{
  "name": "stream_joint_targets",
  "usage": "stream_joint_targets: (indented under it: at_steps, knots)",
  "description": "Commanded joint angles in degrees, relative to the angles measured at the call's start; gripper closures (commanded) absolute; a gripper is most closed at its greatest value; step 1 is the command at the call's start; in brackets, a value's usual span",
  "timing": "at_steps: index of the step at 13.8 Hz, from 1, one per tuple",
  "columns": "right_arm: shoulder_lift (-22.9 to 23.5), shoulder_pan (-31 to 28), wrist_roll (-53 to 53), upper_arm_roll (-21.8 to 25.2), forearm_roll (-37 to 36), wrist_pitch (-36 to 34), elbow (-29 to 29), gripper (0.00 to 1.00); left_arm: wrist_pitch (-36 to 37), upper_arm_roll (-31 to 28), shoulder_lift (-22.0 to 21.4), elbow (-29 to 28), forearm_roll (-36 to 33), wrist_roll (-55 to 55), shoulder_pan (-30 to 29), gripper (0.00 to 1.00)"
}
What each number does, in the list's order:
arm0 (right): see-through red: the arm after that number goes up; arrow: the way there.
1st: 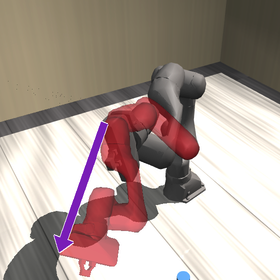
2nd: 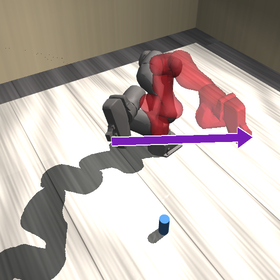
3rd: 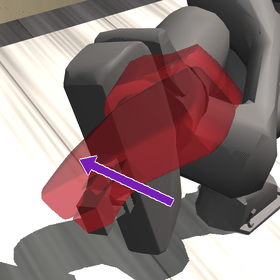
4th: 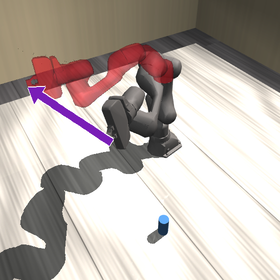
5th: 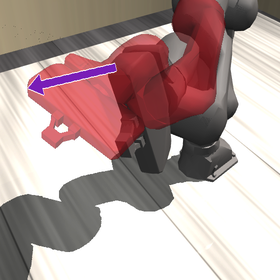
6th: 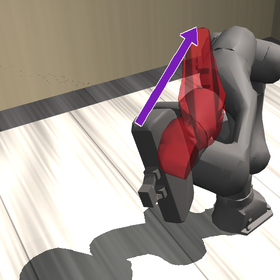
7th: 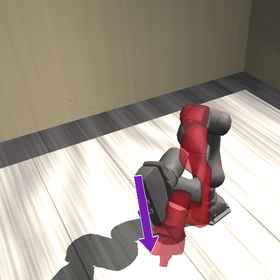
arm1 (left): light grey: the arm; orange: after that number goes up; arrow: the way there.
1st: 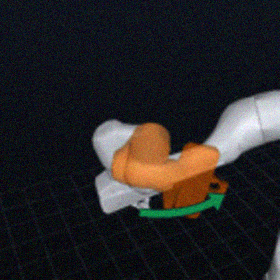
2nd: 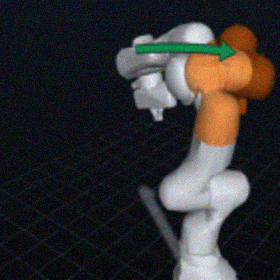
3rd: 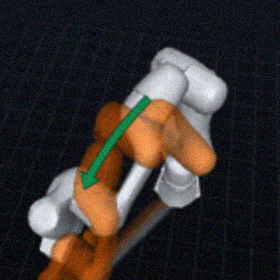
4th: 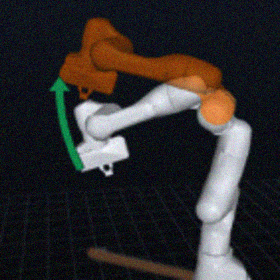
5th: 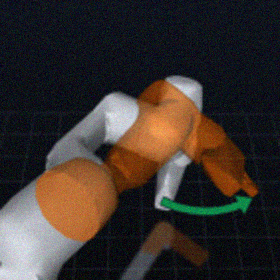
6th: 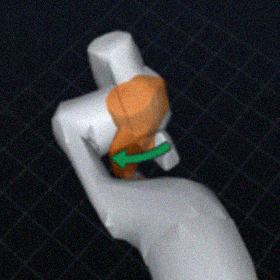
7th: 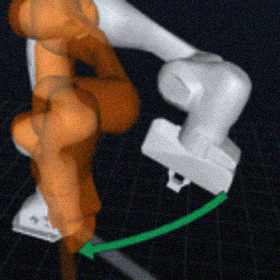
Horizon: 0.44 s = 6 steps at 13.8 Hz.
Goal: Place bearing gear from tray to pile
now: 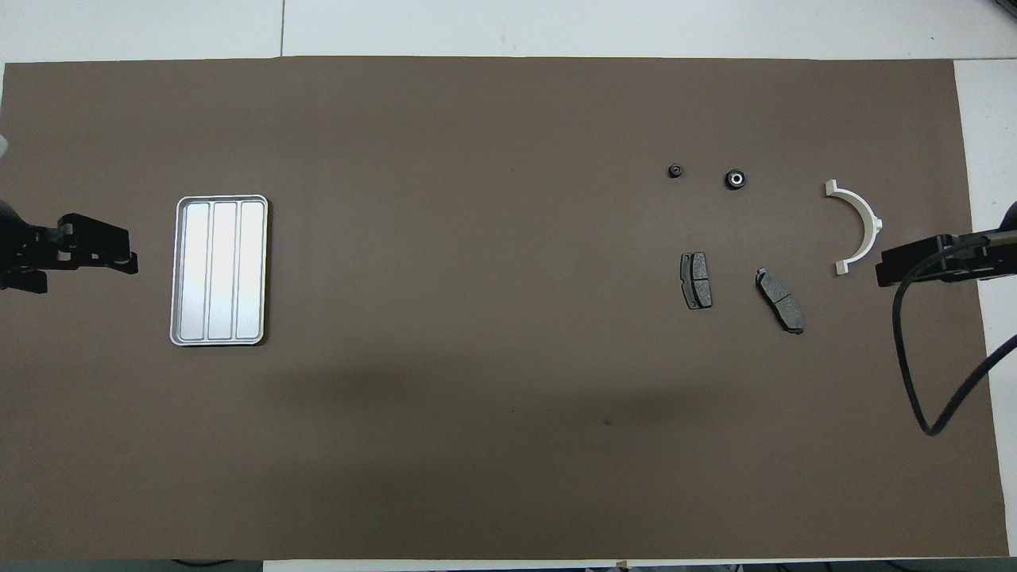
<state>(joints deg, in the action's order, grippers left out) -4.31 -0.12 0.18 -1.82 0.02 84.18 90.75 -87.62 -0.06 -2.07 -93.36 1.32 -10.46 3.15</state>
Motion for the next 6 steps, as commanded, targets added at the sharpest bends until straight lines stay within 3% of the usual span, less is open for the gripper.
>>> stream_joint_targets:
  at_steps: [1, 6]
  knots:
    - [-0.1, -1.3, 0.5, -0.9, 0.5, 0.4, 1.0, 0.0, 0.7, 0.2, -0.7, -0.6, 0.3, 0.3, -0.3, 0.0]
    - [0.1, -0.9, 0.5, -0.8, 0.2, 0.5, 0.9, 0.0, 0.7, 0.2, -0.7, -0.6, 0.3, 0.3, -0.3, 0.0]
